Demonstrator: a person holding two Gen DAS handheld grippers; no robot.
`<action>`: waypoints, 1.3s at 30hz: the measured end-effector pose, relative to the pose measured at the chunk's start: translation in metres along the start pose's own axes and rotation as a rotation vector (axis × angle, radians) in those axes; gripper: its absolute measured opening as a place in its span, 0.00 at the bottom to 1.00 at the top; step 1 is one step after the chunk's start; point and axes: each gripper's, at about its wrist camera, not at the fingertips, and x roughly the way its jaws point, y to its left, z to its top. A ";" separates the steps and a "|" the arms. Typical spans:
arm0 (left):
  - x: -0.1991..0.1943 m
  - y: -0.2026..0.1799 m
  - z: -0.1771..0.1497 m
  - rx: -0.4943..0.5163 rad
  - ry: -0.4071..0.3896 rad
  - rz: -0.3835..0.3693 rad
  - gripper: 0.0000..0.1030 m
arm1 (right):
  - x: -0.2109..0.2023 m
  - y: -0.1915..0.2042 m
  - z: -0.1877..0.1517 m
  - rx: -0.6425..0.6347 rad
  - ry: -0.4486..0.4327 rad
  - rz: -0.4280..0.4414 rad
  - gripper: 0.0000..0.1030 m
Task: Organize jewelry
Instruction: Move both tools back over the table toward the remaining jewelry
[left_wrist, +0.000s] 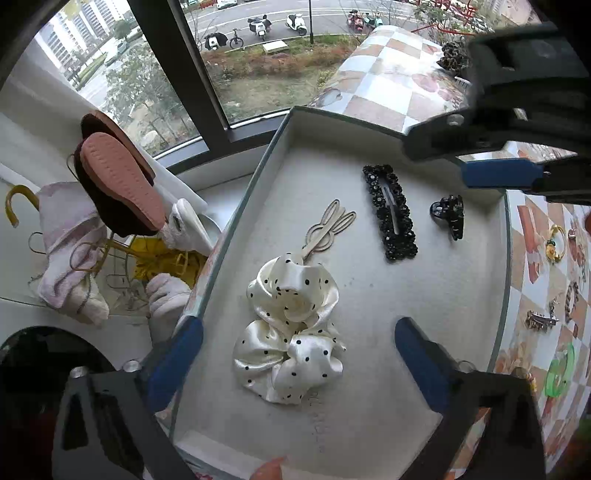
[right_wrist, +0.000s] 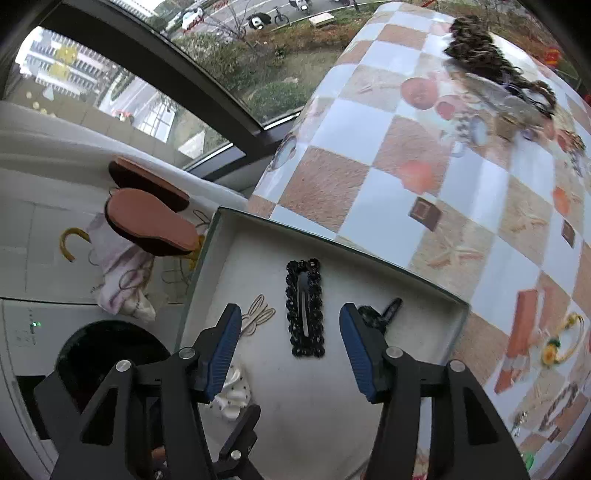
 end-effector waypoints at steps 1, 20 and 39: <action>-0.003 -0.001 0.000 0.008 -0.005 -0.002 1.00 | -0.005 -0.003 -0.002 0.009 -0.006 0.003 0.58; -0.051 -0.100 0.009 0.279 -0.049 -0.077 1.00 | -0.107 -0.148 -0.110 0.396 -0.114 -0.064 1.00; -0.041 -0.227 0.031 0.422 0.017 -0.198 1.00 | -0.127 -0.260 -0.179 0.593 -0.083 -0.233 1.00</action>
